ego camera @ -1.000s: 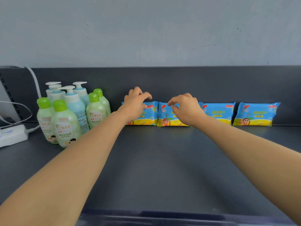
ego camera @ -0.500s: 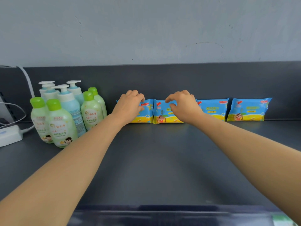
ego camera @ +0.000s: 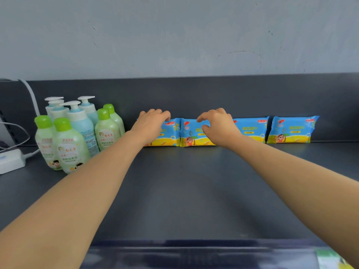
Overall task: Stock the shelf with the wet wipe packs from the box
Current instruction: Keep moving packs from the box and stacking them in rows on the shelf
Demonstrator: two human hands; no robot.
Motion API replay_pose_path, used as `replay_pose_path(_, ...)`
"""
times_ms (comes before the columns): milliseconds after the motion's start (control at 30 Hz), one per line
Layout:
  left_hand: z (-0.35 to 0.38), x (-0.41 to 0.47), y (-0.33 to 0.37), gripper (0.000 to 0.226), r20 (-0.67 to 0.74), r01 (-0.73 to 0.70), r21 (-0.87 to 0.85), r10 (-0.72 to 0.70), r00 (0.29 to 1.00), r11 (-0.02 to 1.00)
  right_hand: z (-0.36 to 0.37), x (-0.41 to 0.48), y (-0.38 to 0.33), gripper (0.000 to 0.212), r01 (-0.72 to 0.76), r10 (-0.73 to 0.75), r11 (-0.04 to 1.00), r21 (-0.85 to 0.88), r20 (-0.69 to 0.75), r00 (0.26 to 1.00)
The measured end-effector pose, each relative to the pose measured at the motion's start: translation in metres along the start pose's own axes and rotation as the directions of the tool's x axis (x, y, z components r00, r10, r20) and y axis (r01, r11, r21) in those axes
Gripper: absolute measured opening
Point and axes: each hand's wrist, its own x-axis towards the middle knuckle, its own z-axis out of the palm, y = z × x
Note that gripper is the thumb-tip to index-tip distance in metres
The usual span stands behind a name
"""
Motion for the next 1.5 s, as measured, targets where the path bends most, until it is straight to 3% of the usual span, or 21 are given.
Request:
replay_pose_path(200, -0.011, 0.012, -0.012, 0.027, 0.139, 0.080, -0.243, -0.047, 0.989, 0.967, -0.003, 0.002, 0.003, 0.034, -0.006, 0.006, 1.000, 0.003, -0.011, 1.000)
replay_pose_path(333, -0.004, 0.011, -0.014, 0.026, 0.154, 0.110, -0.301, -0.065, 0.986, 0.947, 0.000, 0.003, 0.003, 0.033, -0.003, 0.003, 1.000, -0.008, -0.008, 1.000)
replay_pose_path(567, 0.004, 0.000, -0.010, 0.032, -0.041, 0.054, -0.128, -0.060, 0.997, 0.990, 0.002, 0.004, -0.004, 0.034, 0.023, -0.023, 1.000, -0.005, -0.006, 1.000)
replay_pose_path(933, -0.007, -0.017, 0.019, 0.039, -0.080, 0.036, -0.076, -0.042, 0.996, 0.996, -0.008, -0.010, 0.001, 0.033, 0.039, -0.039, 0.999, 0.000, -0.028, 0.999)
replay_pose_path(1267, -0.061, -0.039, 0.149, 0.031, -0.051, -0.211, -0.164, 0.205, 0.977, 0.964, -0.060, -0.078, 0.042, 0.038, 0.051, -0.054, 0.993, -0.107, -0.029, 0.998)
replay_pose_path(1500, -0.085, -0.075, 0.298, 0.028, -0.077, -0.465, -0.219, 0.460, 0.885, 0.858, -0.137, -0.216, 0.130, 0.034, -0.092, 0.090, 0.941, -0.327, -0.022, 0.996)
